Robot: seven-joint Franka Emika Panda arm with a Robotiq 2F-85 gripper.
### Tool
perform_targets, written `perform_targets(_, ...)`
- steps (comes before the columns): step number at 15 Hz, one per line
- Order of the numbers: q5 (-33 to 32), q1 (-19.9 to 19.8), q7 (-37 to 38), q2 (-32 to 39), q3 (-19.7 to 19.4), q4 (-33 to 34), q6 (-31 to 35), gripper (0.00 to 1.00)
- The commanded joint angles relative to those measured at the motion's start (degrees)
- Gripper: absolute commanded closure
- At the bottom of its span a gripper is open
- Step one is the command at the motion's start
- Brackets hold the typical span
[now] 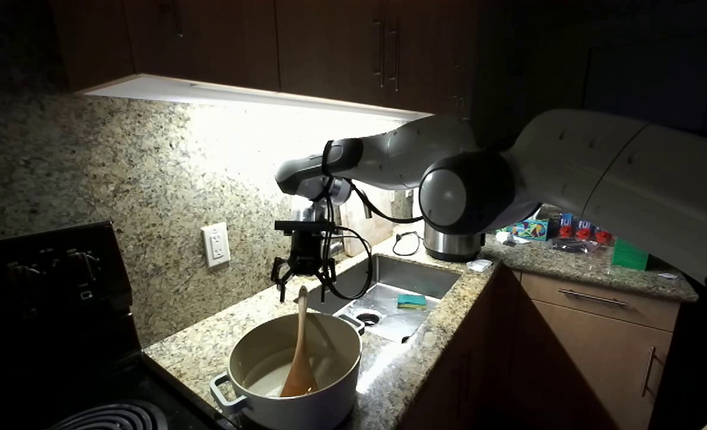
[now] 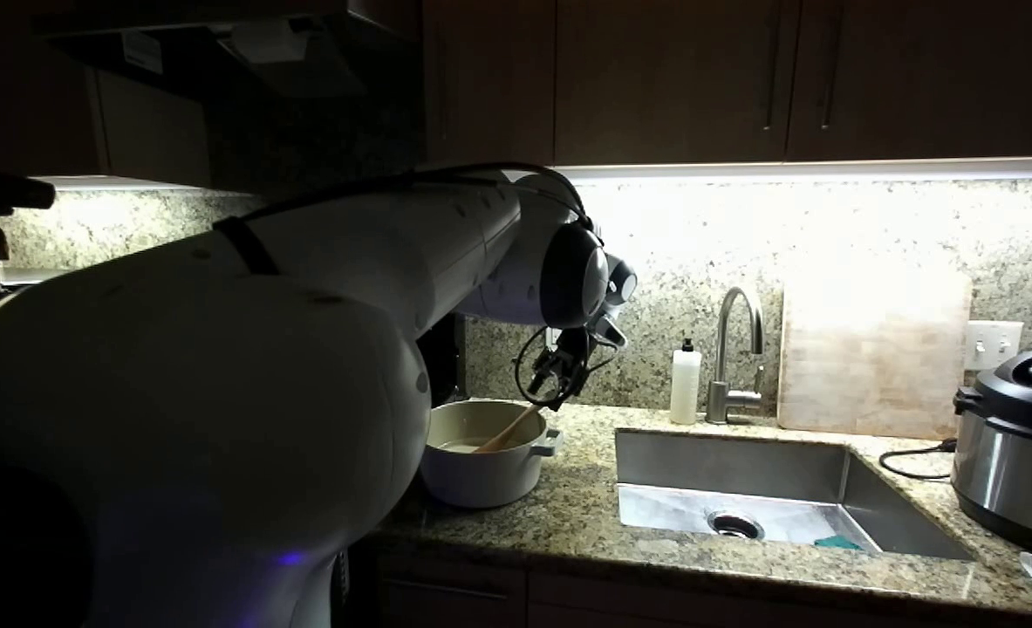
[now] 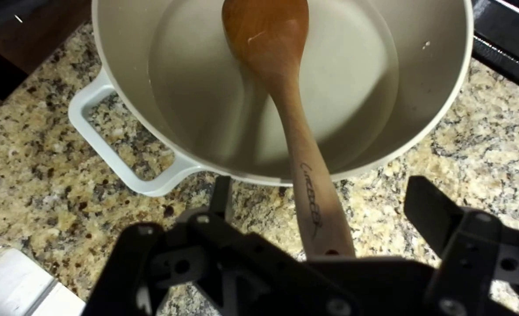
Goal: Hold the wooden spoon and stir in the pot on the countertop.
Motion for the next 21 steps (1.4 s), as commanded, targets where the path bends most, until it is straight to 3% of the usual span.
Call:
perform_targets(1,0.05,-0.37,-0.59,1.02,0.43,2.56,-2.29,0.27)
perform_targets(12,0.36,-0.83,-0.27,1.79,0.53,4.04,-4.61,0.98)
perform_targets(13,0.39,-0.91,-0.24,1.77,0.55,4.06,-4.63,0.93)
perform_targets(21,0.76,0.16,-0.05,0.3,0.82,2.69,-1.08,0.93)
